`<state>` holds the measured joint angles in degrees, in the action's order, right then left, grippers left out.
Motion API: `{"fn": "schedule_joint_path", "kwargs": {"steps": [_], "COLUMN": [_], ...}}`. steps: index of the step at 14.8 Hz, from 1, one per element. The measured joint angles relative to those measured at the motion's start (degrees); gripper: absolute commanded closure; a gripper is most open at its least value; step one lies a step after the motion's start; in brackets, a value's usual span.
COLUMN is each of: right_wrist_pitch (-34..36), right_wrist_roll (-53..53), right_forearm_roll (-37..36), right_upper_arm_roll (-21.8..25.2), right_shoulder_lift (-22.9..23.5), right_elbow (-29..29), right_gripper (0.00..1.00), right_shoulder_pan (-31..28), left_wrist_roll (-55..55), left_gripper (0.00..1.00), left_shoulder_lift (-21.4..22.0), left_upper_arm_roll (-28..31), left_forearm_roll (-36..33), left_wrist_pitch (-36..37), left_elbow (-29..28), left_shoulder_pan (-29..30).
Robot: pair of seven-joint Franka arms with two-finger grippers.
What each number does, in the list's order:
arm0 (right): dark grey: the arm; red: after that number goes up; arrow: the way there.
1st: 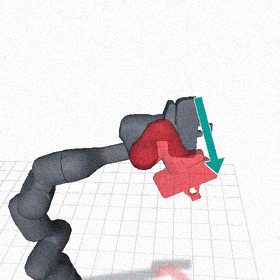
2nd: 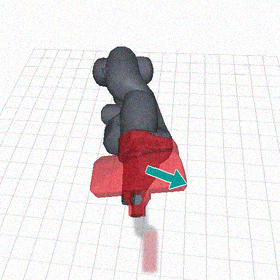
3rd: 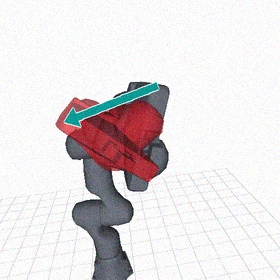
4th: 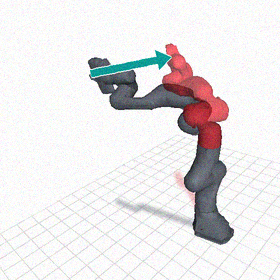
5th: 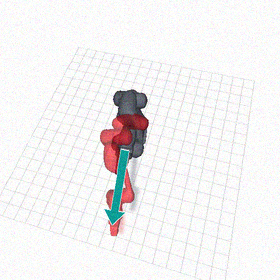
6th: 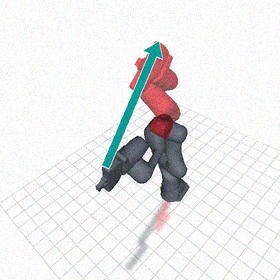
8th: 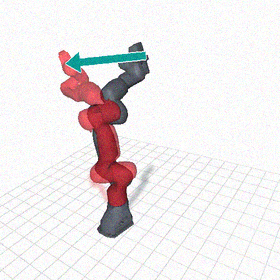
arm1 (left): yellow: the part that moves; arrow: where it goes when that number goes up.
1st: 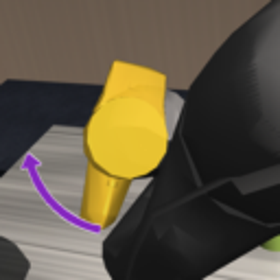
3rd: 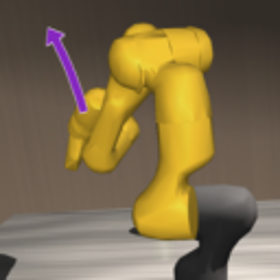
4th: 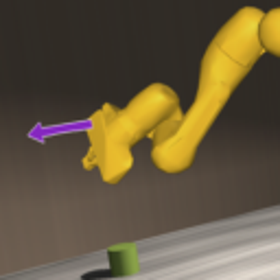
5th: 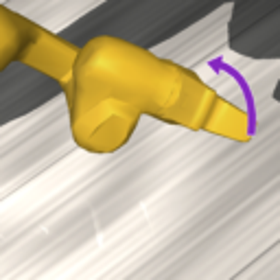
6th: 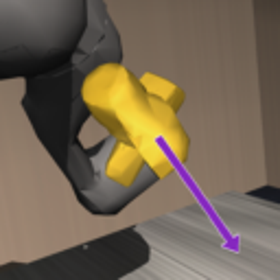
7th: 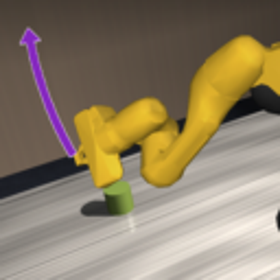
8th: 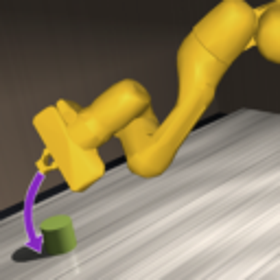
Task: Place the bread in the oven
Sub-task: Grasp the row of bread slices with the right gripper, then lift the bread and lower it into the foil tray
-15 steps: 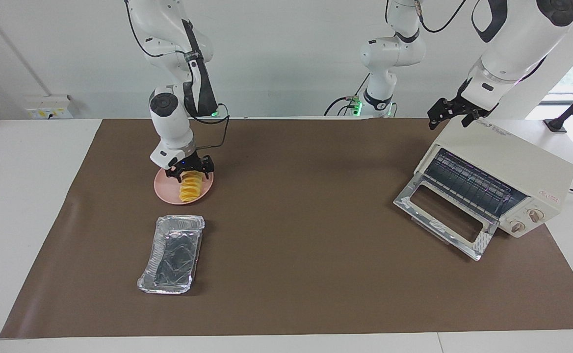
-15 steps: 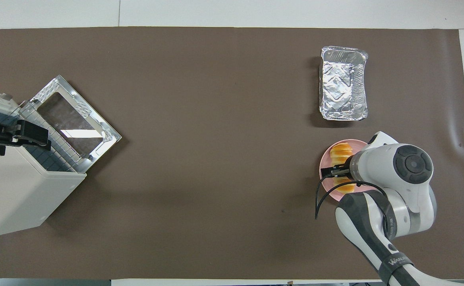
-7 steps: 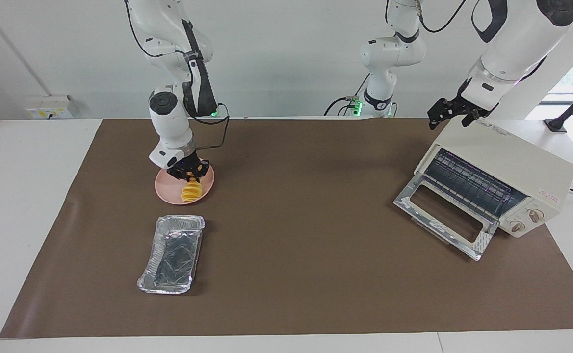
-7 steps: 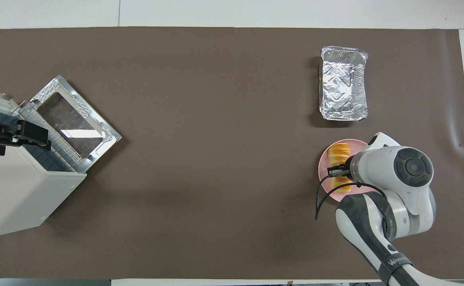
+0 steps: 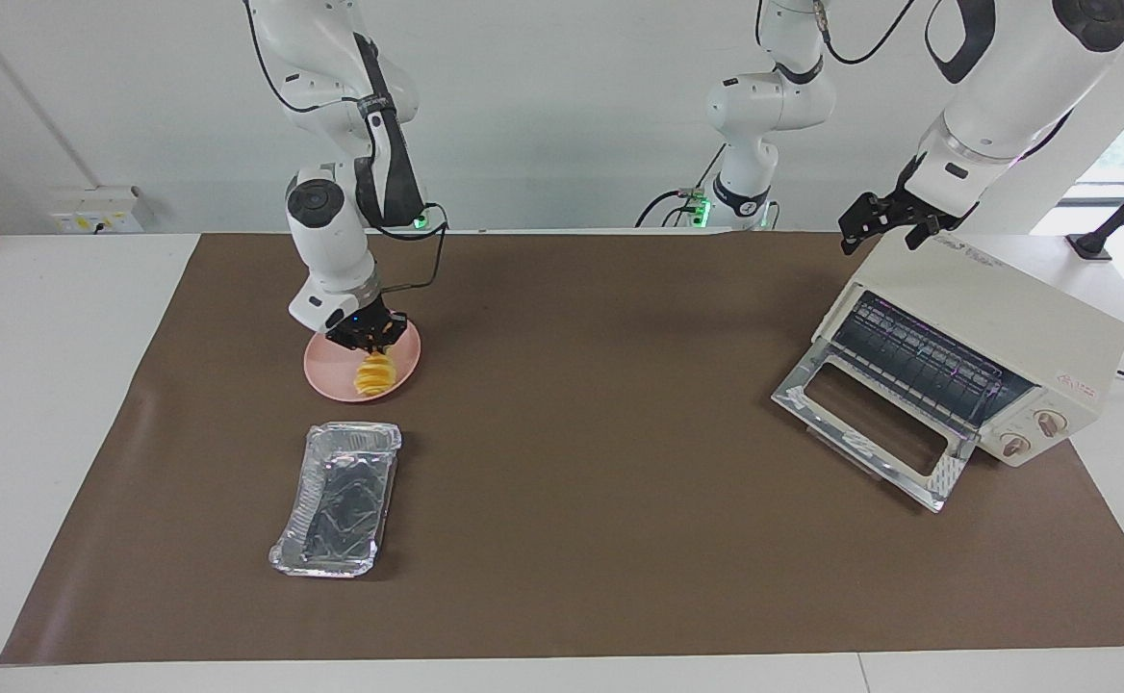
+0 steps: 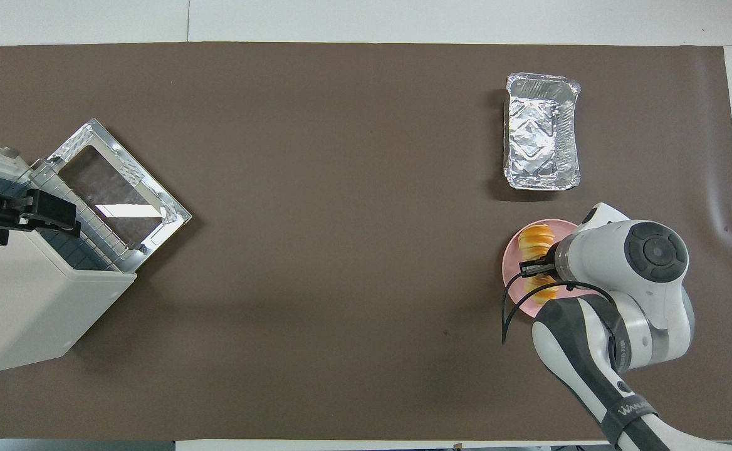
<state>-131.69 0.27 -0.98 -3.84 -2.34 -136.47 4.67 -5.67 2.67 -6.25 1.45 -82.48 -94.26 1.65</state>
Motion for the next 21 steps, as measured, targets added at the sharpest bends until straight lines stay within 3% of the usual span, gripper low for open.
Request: {"fn": "schedule_joint_path", "kwargs": {"steps": [3, 5, 12, 17, 21], "right_wrist_pitch": [10.31, 13.25, 22.55, 23.16, 20.53], "right_wrist_roll": [2.45, 2.78, 2.79, 2.89, 2.89], "right_forearm_roll": [0.0, 0.0, -0.06, -0.27, -1.19], "right_upper_arm_roll": [0.11, 0.15, 0.52, 0.78, 0.78], "right_shoulder_lift": [1.06, 3.24, 16.61, 31.17, 38.85], "right_elbow": [9.67, 16.16, 39.48, 53.18, 60.02], "right_gripper": [1.0, 1.0, 1.0, 1.0, 1.0], "right_shoulder_pan": [-1.27, -1.61, -2.17, -2.75, -2.62], "left_wrist_roll": [0.0, 0.0, 0.0, 0.0, 0.0], "left_gripper": [0.0, 0.0, 0.0, 0.0, 0.0], "left_shoulder_lift": [0.0, 0.0, 0.0, 0.0, 0.0], "left_upper_arm_roll": [0.0, 0.0, 0.0, 0.0, 0.0], "left_forearm_roll": [0.0, 0.0, 0.0, 0.0, 0.0], "left_wrist_pitch": [0.0, 0.0, 0.0, 0.0, 0.0], "left_elbow": [0.0, 0.0, 0.0, 0.0, 0.0], "left_shoulder_pan": [0.0, 0.0, 0.0, 0.0, 0.0]}}
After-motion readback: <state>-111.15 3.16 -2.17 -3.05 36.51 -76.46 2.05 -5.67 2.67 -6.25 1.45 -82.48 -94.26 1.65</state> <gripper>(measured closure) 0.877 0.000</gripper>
